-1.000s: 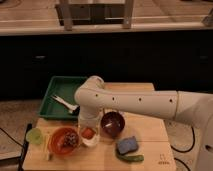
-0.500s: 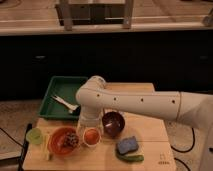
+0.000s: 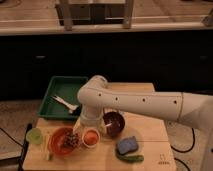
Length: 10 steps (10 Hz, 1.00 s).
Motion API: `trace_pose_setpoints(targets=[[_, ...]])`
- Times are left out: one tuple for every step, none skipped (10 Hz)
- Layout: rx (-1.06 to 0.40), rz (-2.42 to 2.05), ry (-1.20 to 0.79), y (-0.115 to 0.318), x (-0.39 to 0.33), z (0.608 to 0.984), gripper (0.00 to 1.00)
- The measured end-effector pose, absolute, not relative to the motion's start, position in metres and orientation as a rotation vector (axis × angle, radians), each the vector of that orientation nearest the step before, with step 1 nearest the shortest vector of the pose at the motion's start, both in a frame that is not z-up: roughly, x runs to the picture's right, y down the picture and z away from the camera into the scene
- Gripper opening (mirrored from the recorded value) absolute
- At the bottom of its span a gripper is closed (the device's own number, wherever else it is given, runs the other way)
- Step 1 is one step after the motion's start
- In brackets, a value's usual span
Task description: Place apple in paper cup
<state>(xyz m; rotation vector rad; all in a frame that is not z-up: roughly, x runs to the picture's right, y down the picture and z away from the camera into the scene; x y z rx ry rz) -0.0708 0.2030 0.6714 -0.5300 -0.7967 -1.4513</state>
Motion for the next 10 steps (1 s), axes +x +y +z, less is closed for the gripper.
trace_pose_setpoints(targets=[[-0.525,-1.454,-0.804,0.2033,-0.0713,0.6726,0.80],[-0.517,-1.459,-0.809,0.2030,-0.0721,0.6738,0.80],[-0.511,-1.463,-0.812,0.2027,-0.0727,0.6748,0.80],[-0.500,-1.470,-0.818,0.2026,-0.0738,0.6766,0.80],[-0.499,-1.469,-0.818,0.2025,-0.0737,0.6767,0.80],[-0.499,-1.470,-0.819,0.2026,-0.0740,0.6767,0.80],[-0.499,-1.470,-0.819,0.2026,-0.0741,0.6766,0.80],[-0.499,-1.470,-0.818,0.2026,-0.0739,0.6767,0.80],[-0.499,-1.470,-0.819,0.2026,-0.0740,0.6767,0.80],[-0.499,-1.470,-0.819,0.2026,-0.0741,0.6766,0.80]])
